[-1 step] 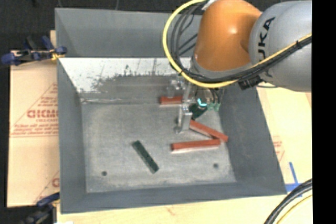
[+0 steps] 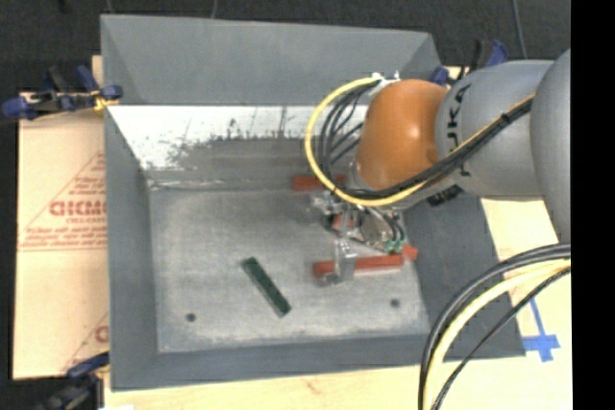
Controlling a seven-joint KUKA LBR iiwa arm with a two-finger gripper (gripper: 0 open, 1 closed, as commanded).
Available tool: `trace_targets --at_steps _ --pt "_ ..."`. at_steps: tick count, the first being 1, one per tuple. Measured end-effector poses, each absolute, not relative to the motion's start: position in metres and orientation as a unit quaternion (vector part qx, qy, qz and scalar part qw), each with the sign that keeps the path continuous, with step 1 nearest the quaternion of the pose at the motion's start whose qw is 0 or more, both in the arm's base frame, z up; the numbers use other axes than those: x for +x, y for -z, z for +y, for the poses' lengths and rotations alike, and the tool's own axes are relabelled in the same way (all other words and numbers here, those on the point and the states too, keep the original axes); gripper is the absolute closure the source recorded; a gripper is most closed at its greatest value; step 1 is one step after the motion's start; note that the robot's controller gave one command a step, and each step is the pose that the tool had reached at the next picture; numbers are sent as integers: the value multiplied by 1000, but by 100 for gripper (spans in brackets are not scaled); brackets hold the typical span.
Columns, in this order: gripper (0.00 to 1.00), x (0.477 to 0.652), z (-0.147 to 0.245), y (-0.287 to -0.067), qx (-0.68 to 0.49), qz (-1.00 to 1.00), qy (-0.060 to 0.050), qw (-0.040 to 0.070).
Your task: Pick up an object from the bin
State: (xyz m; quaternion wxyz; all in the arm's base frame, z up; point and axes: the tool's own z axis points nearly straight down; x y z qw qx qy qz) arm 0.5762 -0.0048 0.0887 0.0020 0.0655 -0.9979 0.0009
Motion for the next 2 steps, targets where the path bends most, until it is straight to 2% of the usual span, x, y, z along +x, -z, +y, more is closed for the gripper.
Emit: trace_targets --at_steps 1,2 --pt "0 539 -85 -71 75 -997 -1 -4" --pt "0 478 -72 -79 78 -997 0 -5"
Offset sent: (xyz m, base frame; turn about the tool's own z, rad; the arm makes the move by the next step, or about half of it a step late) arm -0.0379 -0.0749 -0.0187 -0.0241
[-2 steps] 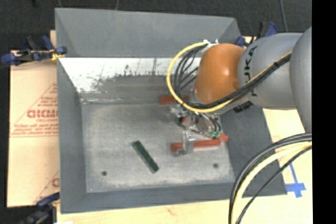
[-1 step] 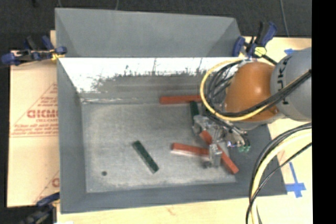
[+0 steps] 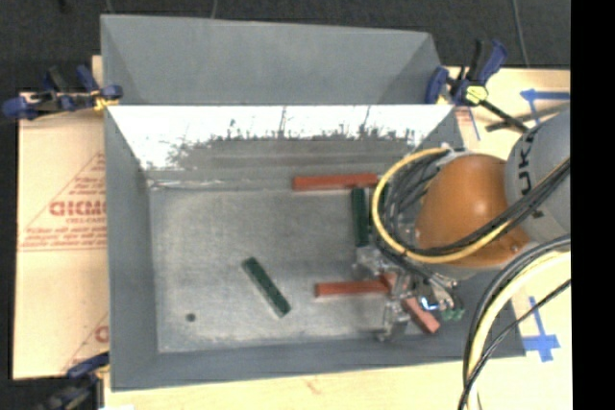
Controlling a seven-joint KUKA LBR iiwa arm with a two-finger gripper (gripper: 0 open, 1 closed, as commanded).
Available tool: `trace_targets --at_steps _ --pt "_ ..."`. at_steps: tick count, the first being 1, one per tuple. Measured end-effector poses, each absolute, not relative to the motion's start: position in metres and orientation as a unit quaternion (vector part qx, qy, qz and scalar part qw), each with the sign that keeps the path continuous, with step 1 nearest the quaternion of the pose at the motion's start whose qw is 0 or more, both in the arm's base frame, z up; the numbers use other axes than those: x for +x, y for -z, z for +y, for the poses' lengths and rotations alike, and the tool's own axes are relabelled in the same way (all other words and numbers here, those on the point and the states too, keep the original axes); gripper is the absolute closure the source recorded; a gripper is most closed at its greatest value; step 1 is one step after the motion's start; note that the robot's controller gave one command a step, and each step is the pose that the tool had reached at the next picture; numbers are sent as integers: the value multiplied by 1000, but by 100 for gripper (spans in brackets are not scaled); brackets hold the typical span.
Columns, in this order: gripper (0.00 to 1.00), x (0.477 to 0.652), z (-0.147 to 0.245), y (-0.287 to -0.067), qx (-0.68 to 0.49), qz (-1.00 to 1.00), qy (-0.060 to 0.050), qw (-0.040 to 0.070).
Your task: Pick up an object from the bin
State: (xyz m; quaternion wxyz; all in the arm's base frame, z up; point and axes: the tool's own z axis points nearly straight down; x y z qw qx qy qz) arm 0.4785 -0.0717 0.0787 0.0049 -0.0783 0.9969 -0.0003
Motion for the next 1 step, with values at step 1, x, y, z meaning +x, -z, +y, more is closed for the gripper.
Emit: trace_targets --at_steps 1 --pt "100 478 -72 -77 -79 997 0 3"
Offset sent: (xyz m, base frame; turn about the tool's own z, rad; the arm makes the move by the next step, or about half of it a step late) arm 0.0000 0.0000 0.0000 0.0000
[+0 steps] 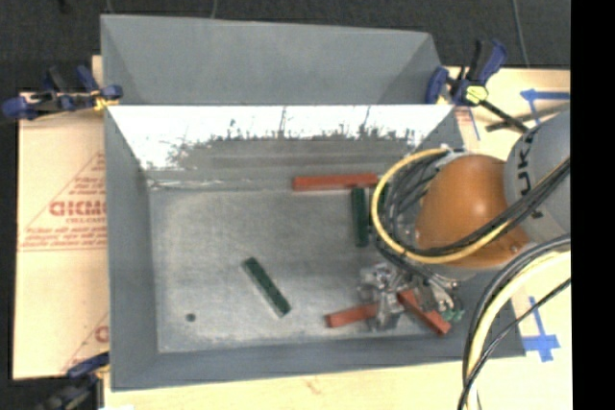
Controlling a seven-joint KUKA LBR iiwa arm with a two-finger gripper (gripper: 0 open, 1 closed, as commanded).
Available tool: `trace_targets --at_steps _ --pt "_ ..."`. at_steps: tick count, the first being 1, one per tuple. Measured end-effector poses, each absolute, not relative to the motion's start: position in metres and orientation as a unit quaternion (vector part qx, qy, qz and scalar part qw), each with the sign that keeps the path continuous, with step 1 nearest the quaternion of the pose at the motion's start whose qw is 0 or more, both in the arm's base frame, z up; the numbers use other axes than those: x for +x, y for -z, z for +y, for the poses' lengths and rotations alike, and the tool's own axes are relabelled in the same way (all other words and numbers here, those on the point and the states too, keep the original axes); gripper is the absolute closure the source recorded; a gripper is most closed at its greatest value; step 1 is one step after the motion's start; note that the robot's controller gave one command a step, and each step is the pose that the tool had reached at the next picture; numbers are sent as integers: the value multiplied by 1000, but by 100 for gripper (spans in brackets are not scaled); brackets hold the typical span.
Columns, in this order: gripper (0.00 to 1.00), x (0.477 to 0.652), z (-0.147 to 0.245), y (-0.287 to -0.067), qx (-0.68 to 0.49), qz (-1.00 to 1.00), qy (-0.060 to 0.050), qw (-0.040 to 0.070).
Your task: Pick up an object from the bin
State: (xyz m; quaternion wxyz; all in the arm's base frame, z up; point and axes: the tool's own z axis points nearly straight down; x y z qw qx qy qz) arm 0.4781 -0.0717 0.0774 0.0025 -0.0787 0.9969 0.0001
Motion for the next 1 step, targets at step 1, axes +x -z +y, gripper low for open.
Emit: trace_targets --at_steps 1 --pt "100 491 -66 -207 -39 999 1 6"
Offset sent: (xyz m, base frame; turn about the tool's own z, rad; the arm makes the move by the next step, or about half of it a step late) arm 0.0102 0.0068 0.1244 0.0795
